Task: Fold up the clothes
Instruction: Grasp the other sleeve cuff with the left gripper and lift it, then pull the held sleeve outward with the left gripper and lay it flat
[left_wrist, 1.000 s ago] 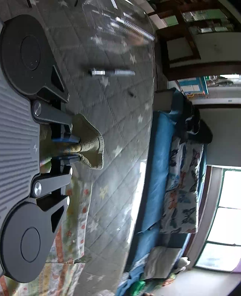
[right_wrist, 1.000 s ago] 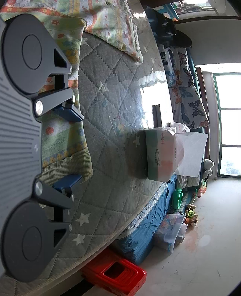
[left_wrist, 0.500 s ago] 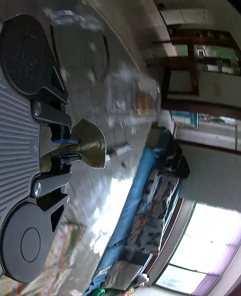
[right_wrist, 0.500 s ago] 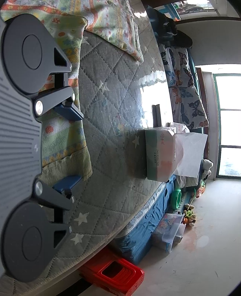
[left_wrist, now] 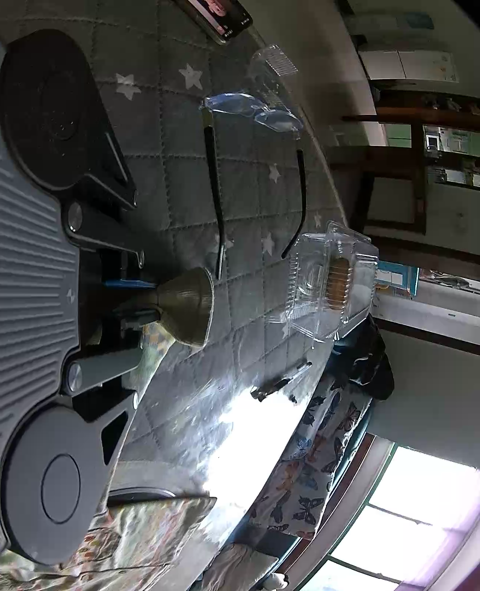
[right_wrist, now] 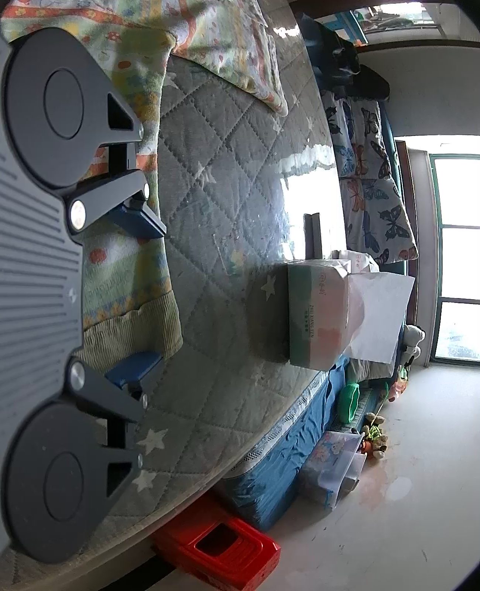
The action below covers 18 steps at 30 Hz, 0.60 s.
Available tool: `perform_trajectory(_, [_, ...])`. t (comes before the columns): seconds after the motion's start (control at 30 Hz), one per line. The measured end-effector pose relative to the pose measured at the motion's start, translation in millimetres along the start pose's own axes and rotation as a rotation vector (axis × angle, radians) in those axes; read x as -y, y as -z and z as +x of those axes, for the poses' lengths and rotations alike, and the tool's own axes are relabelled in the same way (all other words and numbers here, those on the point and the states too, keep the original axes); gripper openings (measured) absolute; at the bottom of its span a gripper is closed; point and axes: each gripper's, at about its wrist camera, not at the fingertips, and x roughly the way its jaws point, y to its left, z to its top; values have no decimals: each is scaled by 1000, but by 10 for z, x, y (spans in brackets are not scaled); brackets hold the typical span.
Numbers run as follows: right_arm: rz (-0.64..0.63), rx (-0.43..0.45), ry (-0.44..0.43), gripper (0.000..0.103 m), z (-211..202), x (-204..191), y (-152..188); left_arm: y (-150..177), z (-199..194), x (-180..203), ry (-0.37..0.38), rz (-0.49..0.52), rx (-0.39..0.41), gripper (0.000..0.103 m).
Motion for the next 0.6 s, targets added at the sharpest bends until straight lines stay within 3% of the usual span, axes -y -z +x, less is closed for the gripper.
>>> perform_trajectory(0.1, [-3,0,1,74,-4,-1,-5,-20,22,-47,-43,3,20,40])
perform_trajectory(0.17, [-14,-3,-2,74,-24,-5,-8,-37,10,-69,-56,8,24,43])
perform_trajectory(0.23, [-41,-2,2,73,-61,-35,-14,-53,-19,-81,-76,17,36,53])
perform_trajectory(0.37, [-91,19,-10,73,-175,-122,-37,-75,-107,-129,-97,12,56,61])
perform_trajectory(0.47, [-110,37,-50,73,-299,-215,-73,-83,-153,-116,-107,25,49,61])
perform_trajectory(0.6, [-161,69,-120,74,-486,-424,-116,-114,-284,-147,-135,46,99,70])
